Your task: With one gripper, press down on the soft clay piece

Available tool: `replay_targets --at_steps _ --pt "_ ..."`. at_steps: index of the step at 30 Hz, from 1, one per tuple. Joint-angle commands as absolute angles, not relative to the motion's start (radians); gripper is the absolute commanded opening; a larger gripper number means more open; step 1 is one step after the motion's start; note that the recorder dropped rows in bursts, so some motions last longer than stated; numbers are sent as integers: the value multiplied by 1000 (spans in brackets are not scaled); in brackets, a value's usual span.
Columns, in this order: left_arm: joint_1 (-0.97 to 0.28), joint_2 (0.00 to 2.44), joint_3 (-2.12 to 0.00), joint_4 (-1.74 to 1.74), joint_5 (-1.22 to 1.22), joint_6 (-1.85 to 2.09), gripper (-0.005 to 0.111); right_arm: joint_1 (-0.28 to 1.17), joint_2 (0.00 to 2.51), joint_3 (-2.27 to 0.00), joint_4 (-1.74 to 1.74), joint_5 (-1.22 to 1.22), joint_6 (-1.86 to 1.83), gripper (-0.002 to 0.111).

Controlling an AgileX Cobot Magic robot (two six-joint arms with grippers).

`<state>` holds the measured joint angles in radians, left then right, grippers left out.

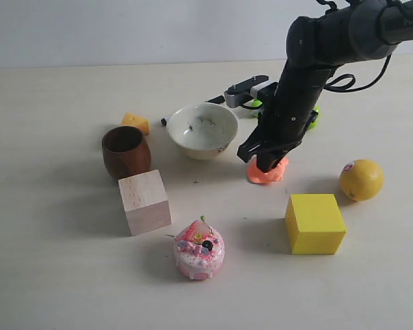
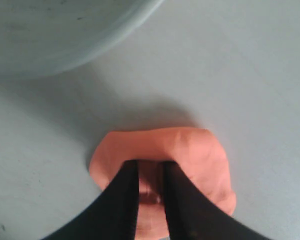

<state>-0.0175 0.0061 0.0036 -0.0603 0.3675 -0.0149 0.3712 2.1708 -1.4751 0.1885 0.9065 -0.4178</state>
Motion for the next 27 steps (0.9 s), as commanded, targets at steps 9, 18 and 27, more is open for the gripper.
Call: replay_targets --at_steps 9,18,27 --pt "-23 0 0 -60 357 -21 0 373 2171 -1473 209 893 -415 34" --pt "-23 0 0 -60 357 -21 0 373 2161 -1473 230 891 -415 33" --pt "-23 0 0 -60 357 -21 0 373 2143 -1473 230 892 -415 25"
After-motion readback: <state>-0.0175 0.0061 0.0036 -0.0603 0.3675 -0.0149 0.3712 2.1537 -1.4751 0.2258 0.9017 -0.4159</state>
